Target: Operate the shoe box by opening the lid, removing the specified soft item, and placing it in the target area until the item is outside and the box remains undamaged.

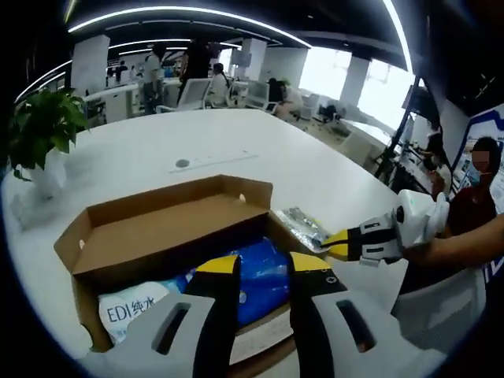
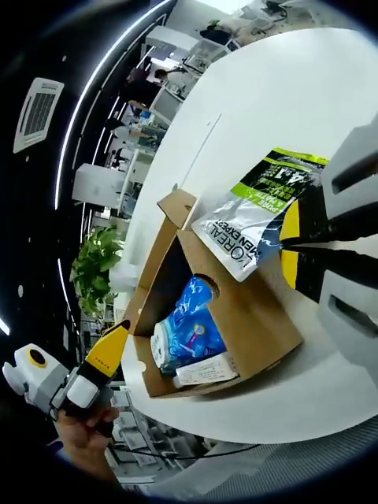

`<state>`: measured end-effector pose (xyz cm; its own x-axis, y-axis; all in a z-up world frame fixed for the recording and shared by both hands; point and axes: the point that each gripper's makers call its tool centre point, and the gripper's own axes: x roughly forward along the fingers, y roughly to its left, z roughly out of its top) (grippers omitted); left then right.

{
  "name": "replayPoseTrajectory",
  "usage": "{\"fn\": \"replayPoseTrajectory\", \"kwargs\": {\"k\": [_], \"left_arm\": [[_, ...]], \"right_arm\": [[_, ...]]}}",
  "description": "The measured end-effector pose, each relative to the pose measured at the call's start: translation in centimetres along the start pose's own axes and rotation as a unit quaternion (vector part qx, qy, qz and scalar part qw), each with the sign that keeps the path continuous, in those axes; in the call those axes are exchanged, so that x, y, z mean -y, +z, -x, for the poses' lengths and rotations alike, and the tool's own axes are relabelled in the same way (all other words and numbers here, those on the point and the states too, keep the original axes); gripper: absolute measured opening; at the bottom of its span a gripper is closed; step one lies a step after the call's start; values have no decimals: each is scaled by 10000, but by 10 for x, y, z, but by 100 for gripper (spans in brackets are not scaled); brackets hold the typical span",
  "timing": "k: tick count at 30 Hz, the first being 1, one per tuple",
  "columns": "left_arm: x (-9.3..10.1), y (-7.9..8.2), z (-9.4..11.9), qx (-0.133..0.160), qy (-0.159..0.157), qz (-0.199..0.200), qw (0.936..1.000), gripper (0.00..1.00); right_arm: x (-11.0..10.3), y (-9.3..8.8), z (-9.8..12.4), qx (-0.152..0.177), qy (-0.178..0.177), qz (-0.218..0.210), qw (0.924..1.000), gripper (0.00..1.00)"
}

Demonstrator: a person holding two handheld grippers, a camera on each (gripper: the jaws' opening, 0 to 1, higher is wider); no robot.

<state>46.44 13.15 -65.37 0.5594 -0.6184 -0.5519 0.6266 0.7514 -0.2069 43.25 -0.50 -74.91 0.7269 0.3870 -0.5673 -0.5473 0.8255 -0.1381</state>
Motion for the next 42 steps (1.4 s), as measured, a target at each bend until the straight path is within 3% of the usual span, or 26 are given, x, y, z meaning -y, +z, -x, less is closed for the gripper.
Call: {"fn": "replayPoseTrajectory", "kwargs": {"k": [15,32,42], "left_arm": [[-16,-6,12,29,123,73,9999,23],[-41,-15,28,43,369,198,9991,23],[-53,-19,38,48,480,224,9986,24]], "right_arm": [[2,-13,-19,-348,-31,-265,9990,0],[5,-22,-35,-539,-18,-622,9966,0],[2,-22,-40,-588,41,-599,9965,1]]}}
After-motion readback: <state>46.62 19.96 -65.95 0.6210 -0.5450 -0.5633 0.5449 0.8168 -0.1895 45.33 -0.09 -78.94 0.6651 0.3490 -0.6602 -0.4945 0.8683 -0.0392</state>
